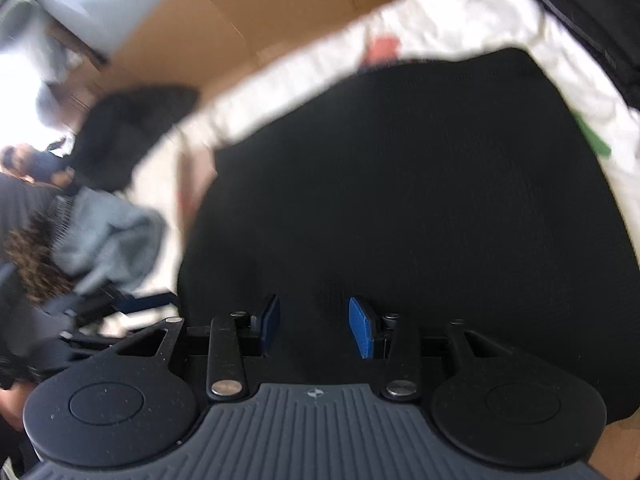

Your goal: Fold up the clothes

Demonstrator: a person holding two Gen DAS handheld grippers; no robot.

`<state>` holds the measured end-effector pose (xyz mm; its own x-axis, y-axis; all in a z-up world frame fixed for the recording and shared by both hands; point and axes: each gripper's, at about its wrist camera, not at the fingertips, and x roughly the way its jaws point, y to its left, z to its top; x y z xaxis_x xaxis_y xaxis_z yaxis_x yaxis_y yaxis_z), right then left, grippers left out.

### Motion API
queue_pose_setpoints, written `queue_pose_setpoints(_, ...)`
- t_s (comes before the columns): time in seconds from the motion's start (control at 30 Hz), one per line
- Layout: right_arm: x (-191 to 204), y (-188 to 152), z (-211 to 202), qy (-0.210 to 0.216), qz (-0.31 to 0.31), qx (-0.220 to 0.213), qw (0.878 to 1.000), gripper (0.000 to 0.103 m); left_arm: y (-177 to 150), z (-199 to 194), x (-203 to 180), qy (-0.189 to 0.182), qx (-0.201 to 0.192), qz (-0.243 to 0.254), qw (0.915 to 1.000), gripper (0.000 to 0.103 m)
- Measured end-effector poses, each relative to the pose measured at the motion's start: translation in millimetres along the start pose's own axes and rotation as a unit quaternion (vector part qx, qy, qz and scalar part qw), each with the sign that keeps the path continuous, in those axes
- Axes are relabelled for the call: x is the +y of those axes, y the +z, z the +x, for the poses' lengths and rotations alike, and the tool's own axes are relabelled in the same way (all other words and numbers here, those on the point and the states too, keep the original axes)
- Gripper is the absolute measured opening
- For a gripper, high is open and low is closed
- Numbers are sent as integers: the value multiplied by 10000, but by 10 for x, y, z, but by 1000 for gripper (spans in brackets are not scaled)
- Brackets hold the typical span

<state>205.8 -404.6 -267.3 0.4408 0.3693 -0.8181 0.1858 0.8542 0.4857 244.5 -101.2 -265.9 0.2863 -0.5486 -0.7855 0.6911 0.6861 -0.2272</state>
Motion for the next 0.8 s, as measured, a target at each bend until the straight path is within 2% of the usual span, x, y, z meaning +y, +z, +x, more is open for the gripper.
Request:
queue_pose_setpoints(0.23, -50, 22, 102, -71, 124, 117, 9998, 43, 43, 44, 10, -337, 11, 654, 9973, 52)
queue_pose_setpoints(0.37, -45, 29, 134, -96, 70, 138, 9998, 44, 87, 151, 41, -512, 335, 862, 9944, 50)
queue_pose_setpoints(0.4, -52, 31, 140, -92, 72, 141, 9998, 43, 88, 172, 56, -583, 403, 852, 9938, 45)
queue_pose_setpoints(0.43, -61, 30, 146, -87, 78, 142, 9998, 44, 81, 187, 75, -676, 456, 796, 9935, 34)
queue_pose_setpoints(0.47, -67, 29, 147, -84, 81, 144, 9998, 44, 73, 192, 89, -733, 487, 766, 9932, 30)
queue_pose_setpoints(0.53, -69, 27, 145, -80, 81, 145, 9998, 44, 52, 174, 108, -779, 482, 752, 9929, 13)
queue_pose_setpoints(0.63, -59, 29, 140, -89, 72, 146, 9998, 43, 7, 82, 152, -772, 349, 698, 9940, 6)
queue_pose_setpoints(0.8, -48, 23, 126, -95, 52, 146, 9998, 43, -54, -126, 315, -738, 170, 449, 9961, 5)
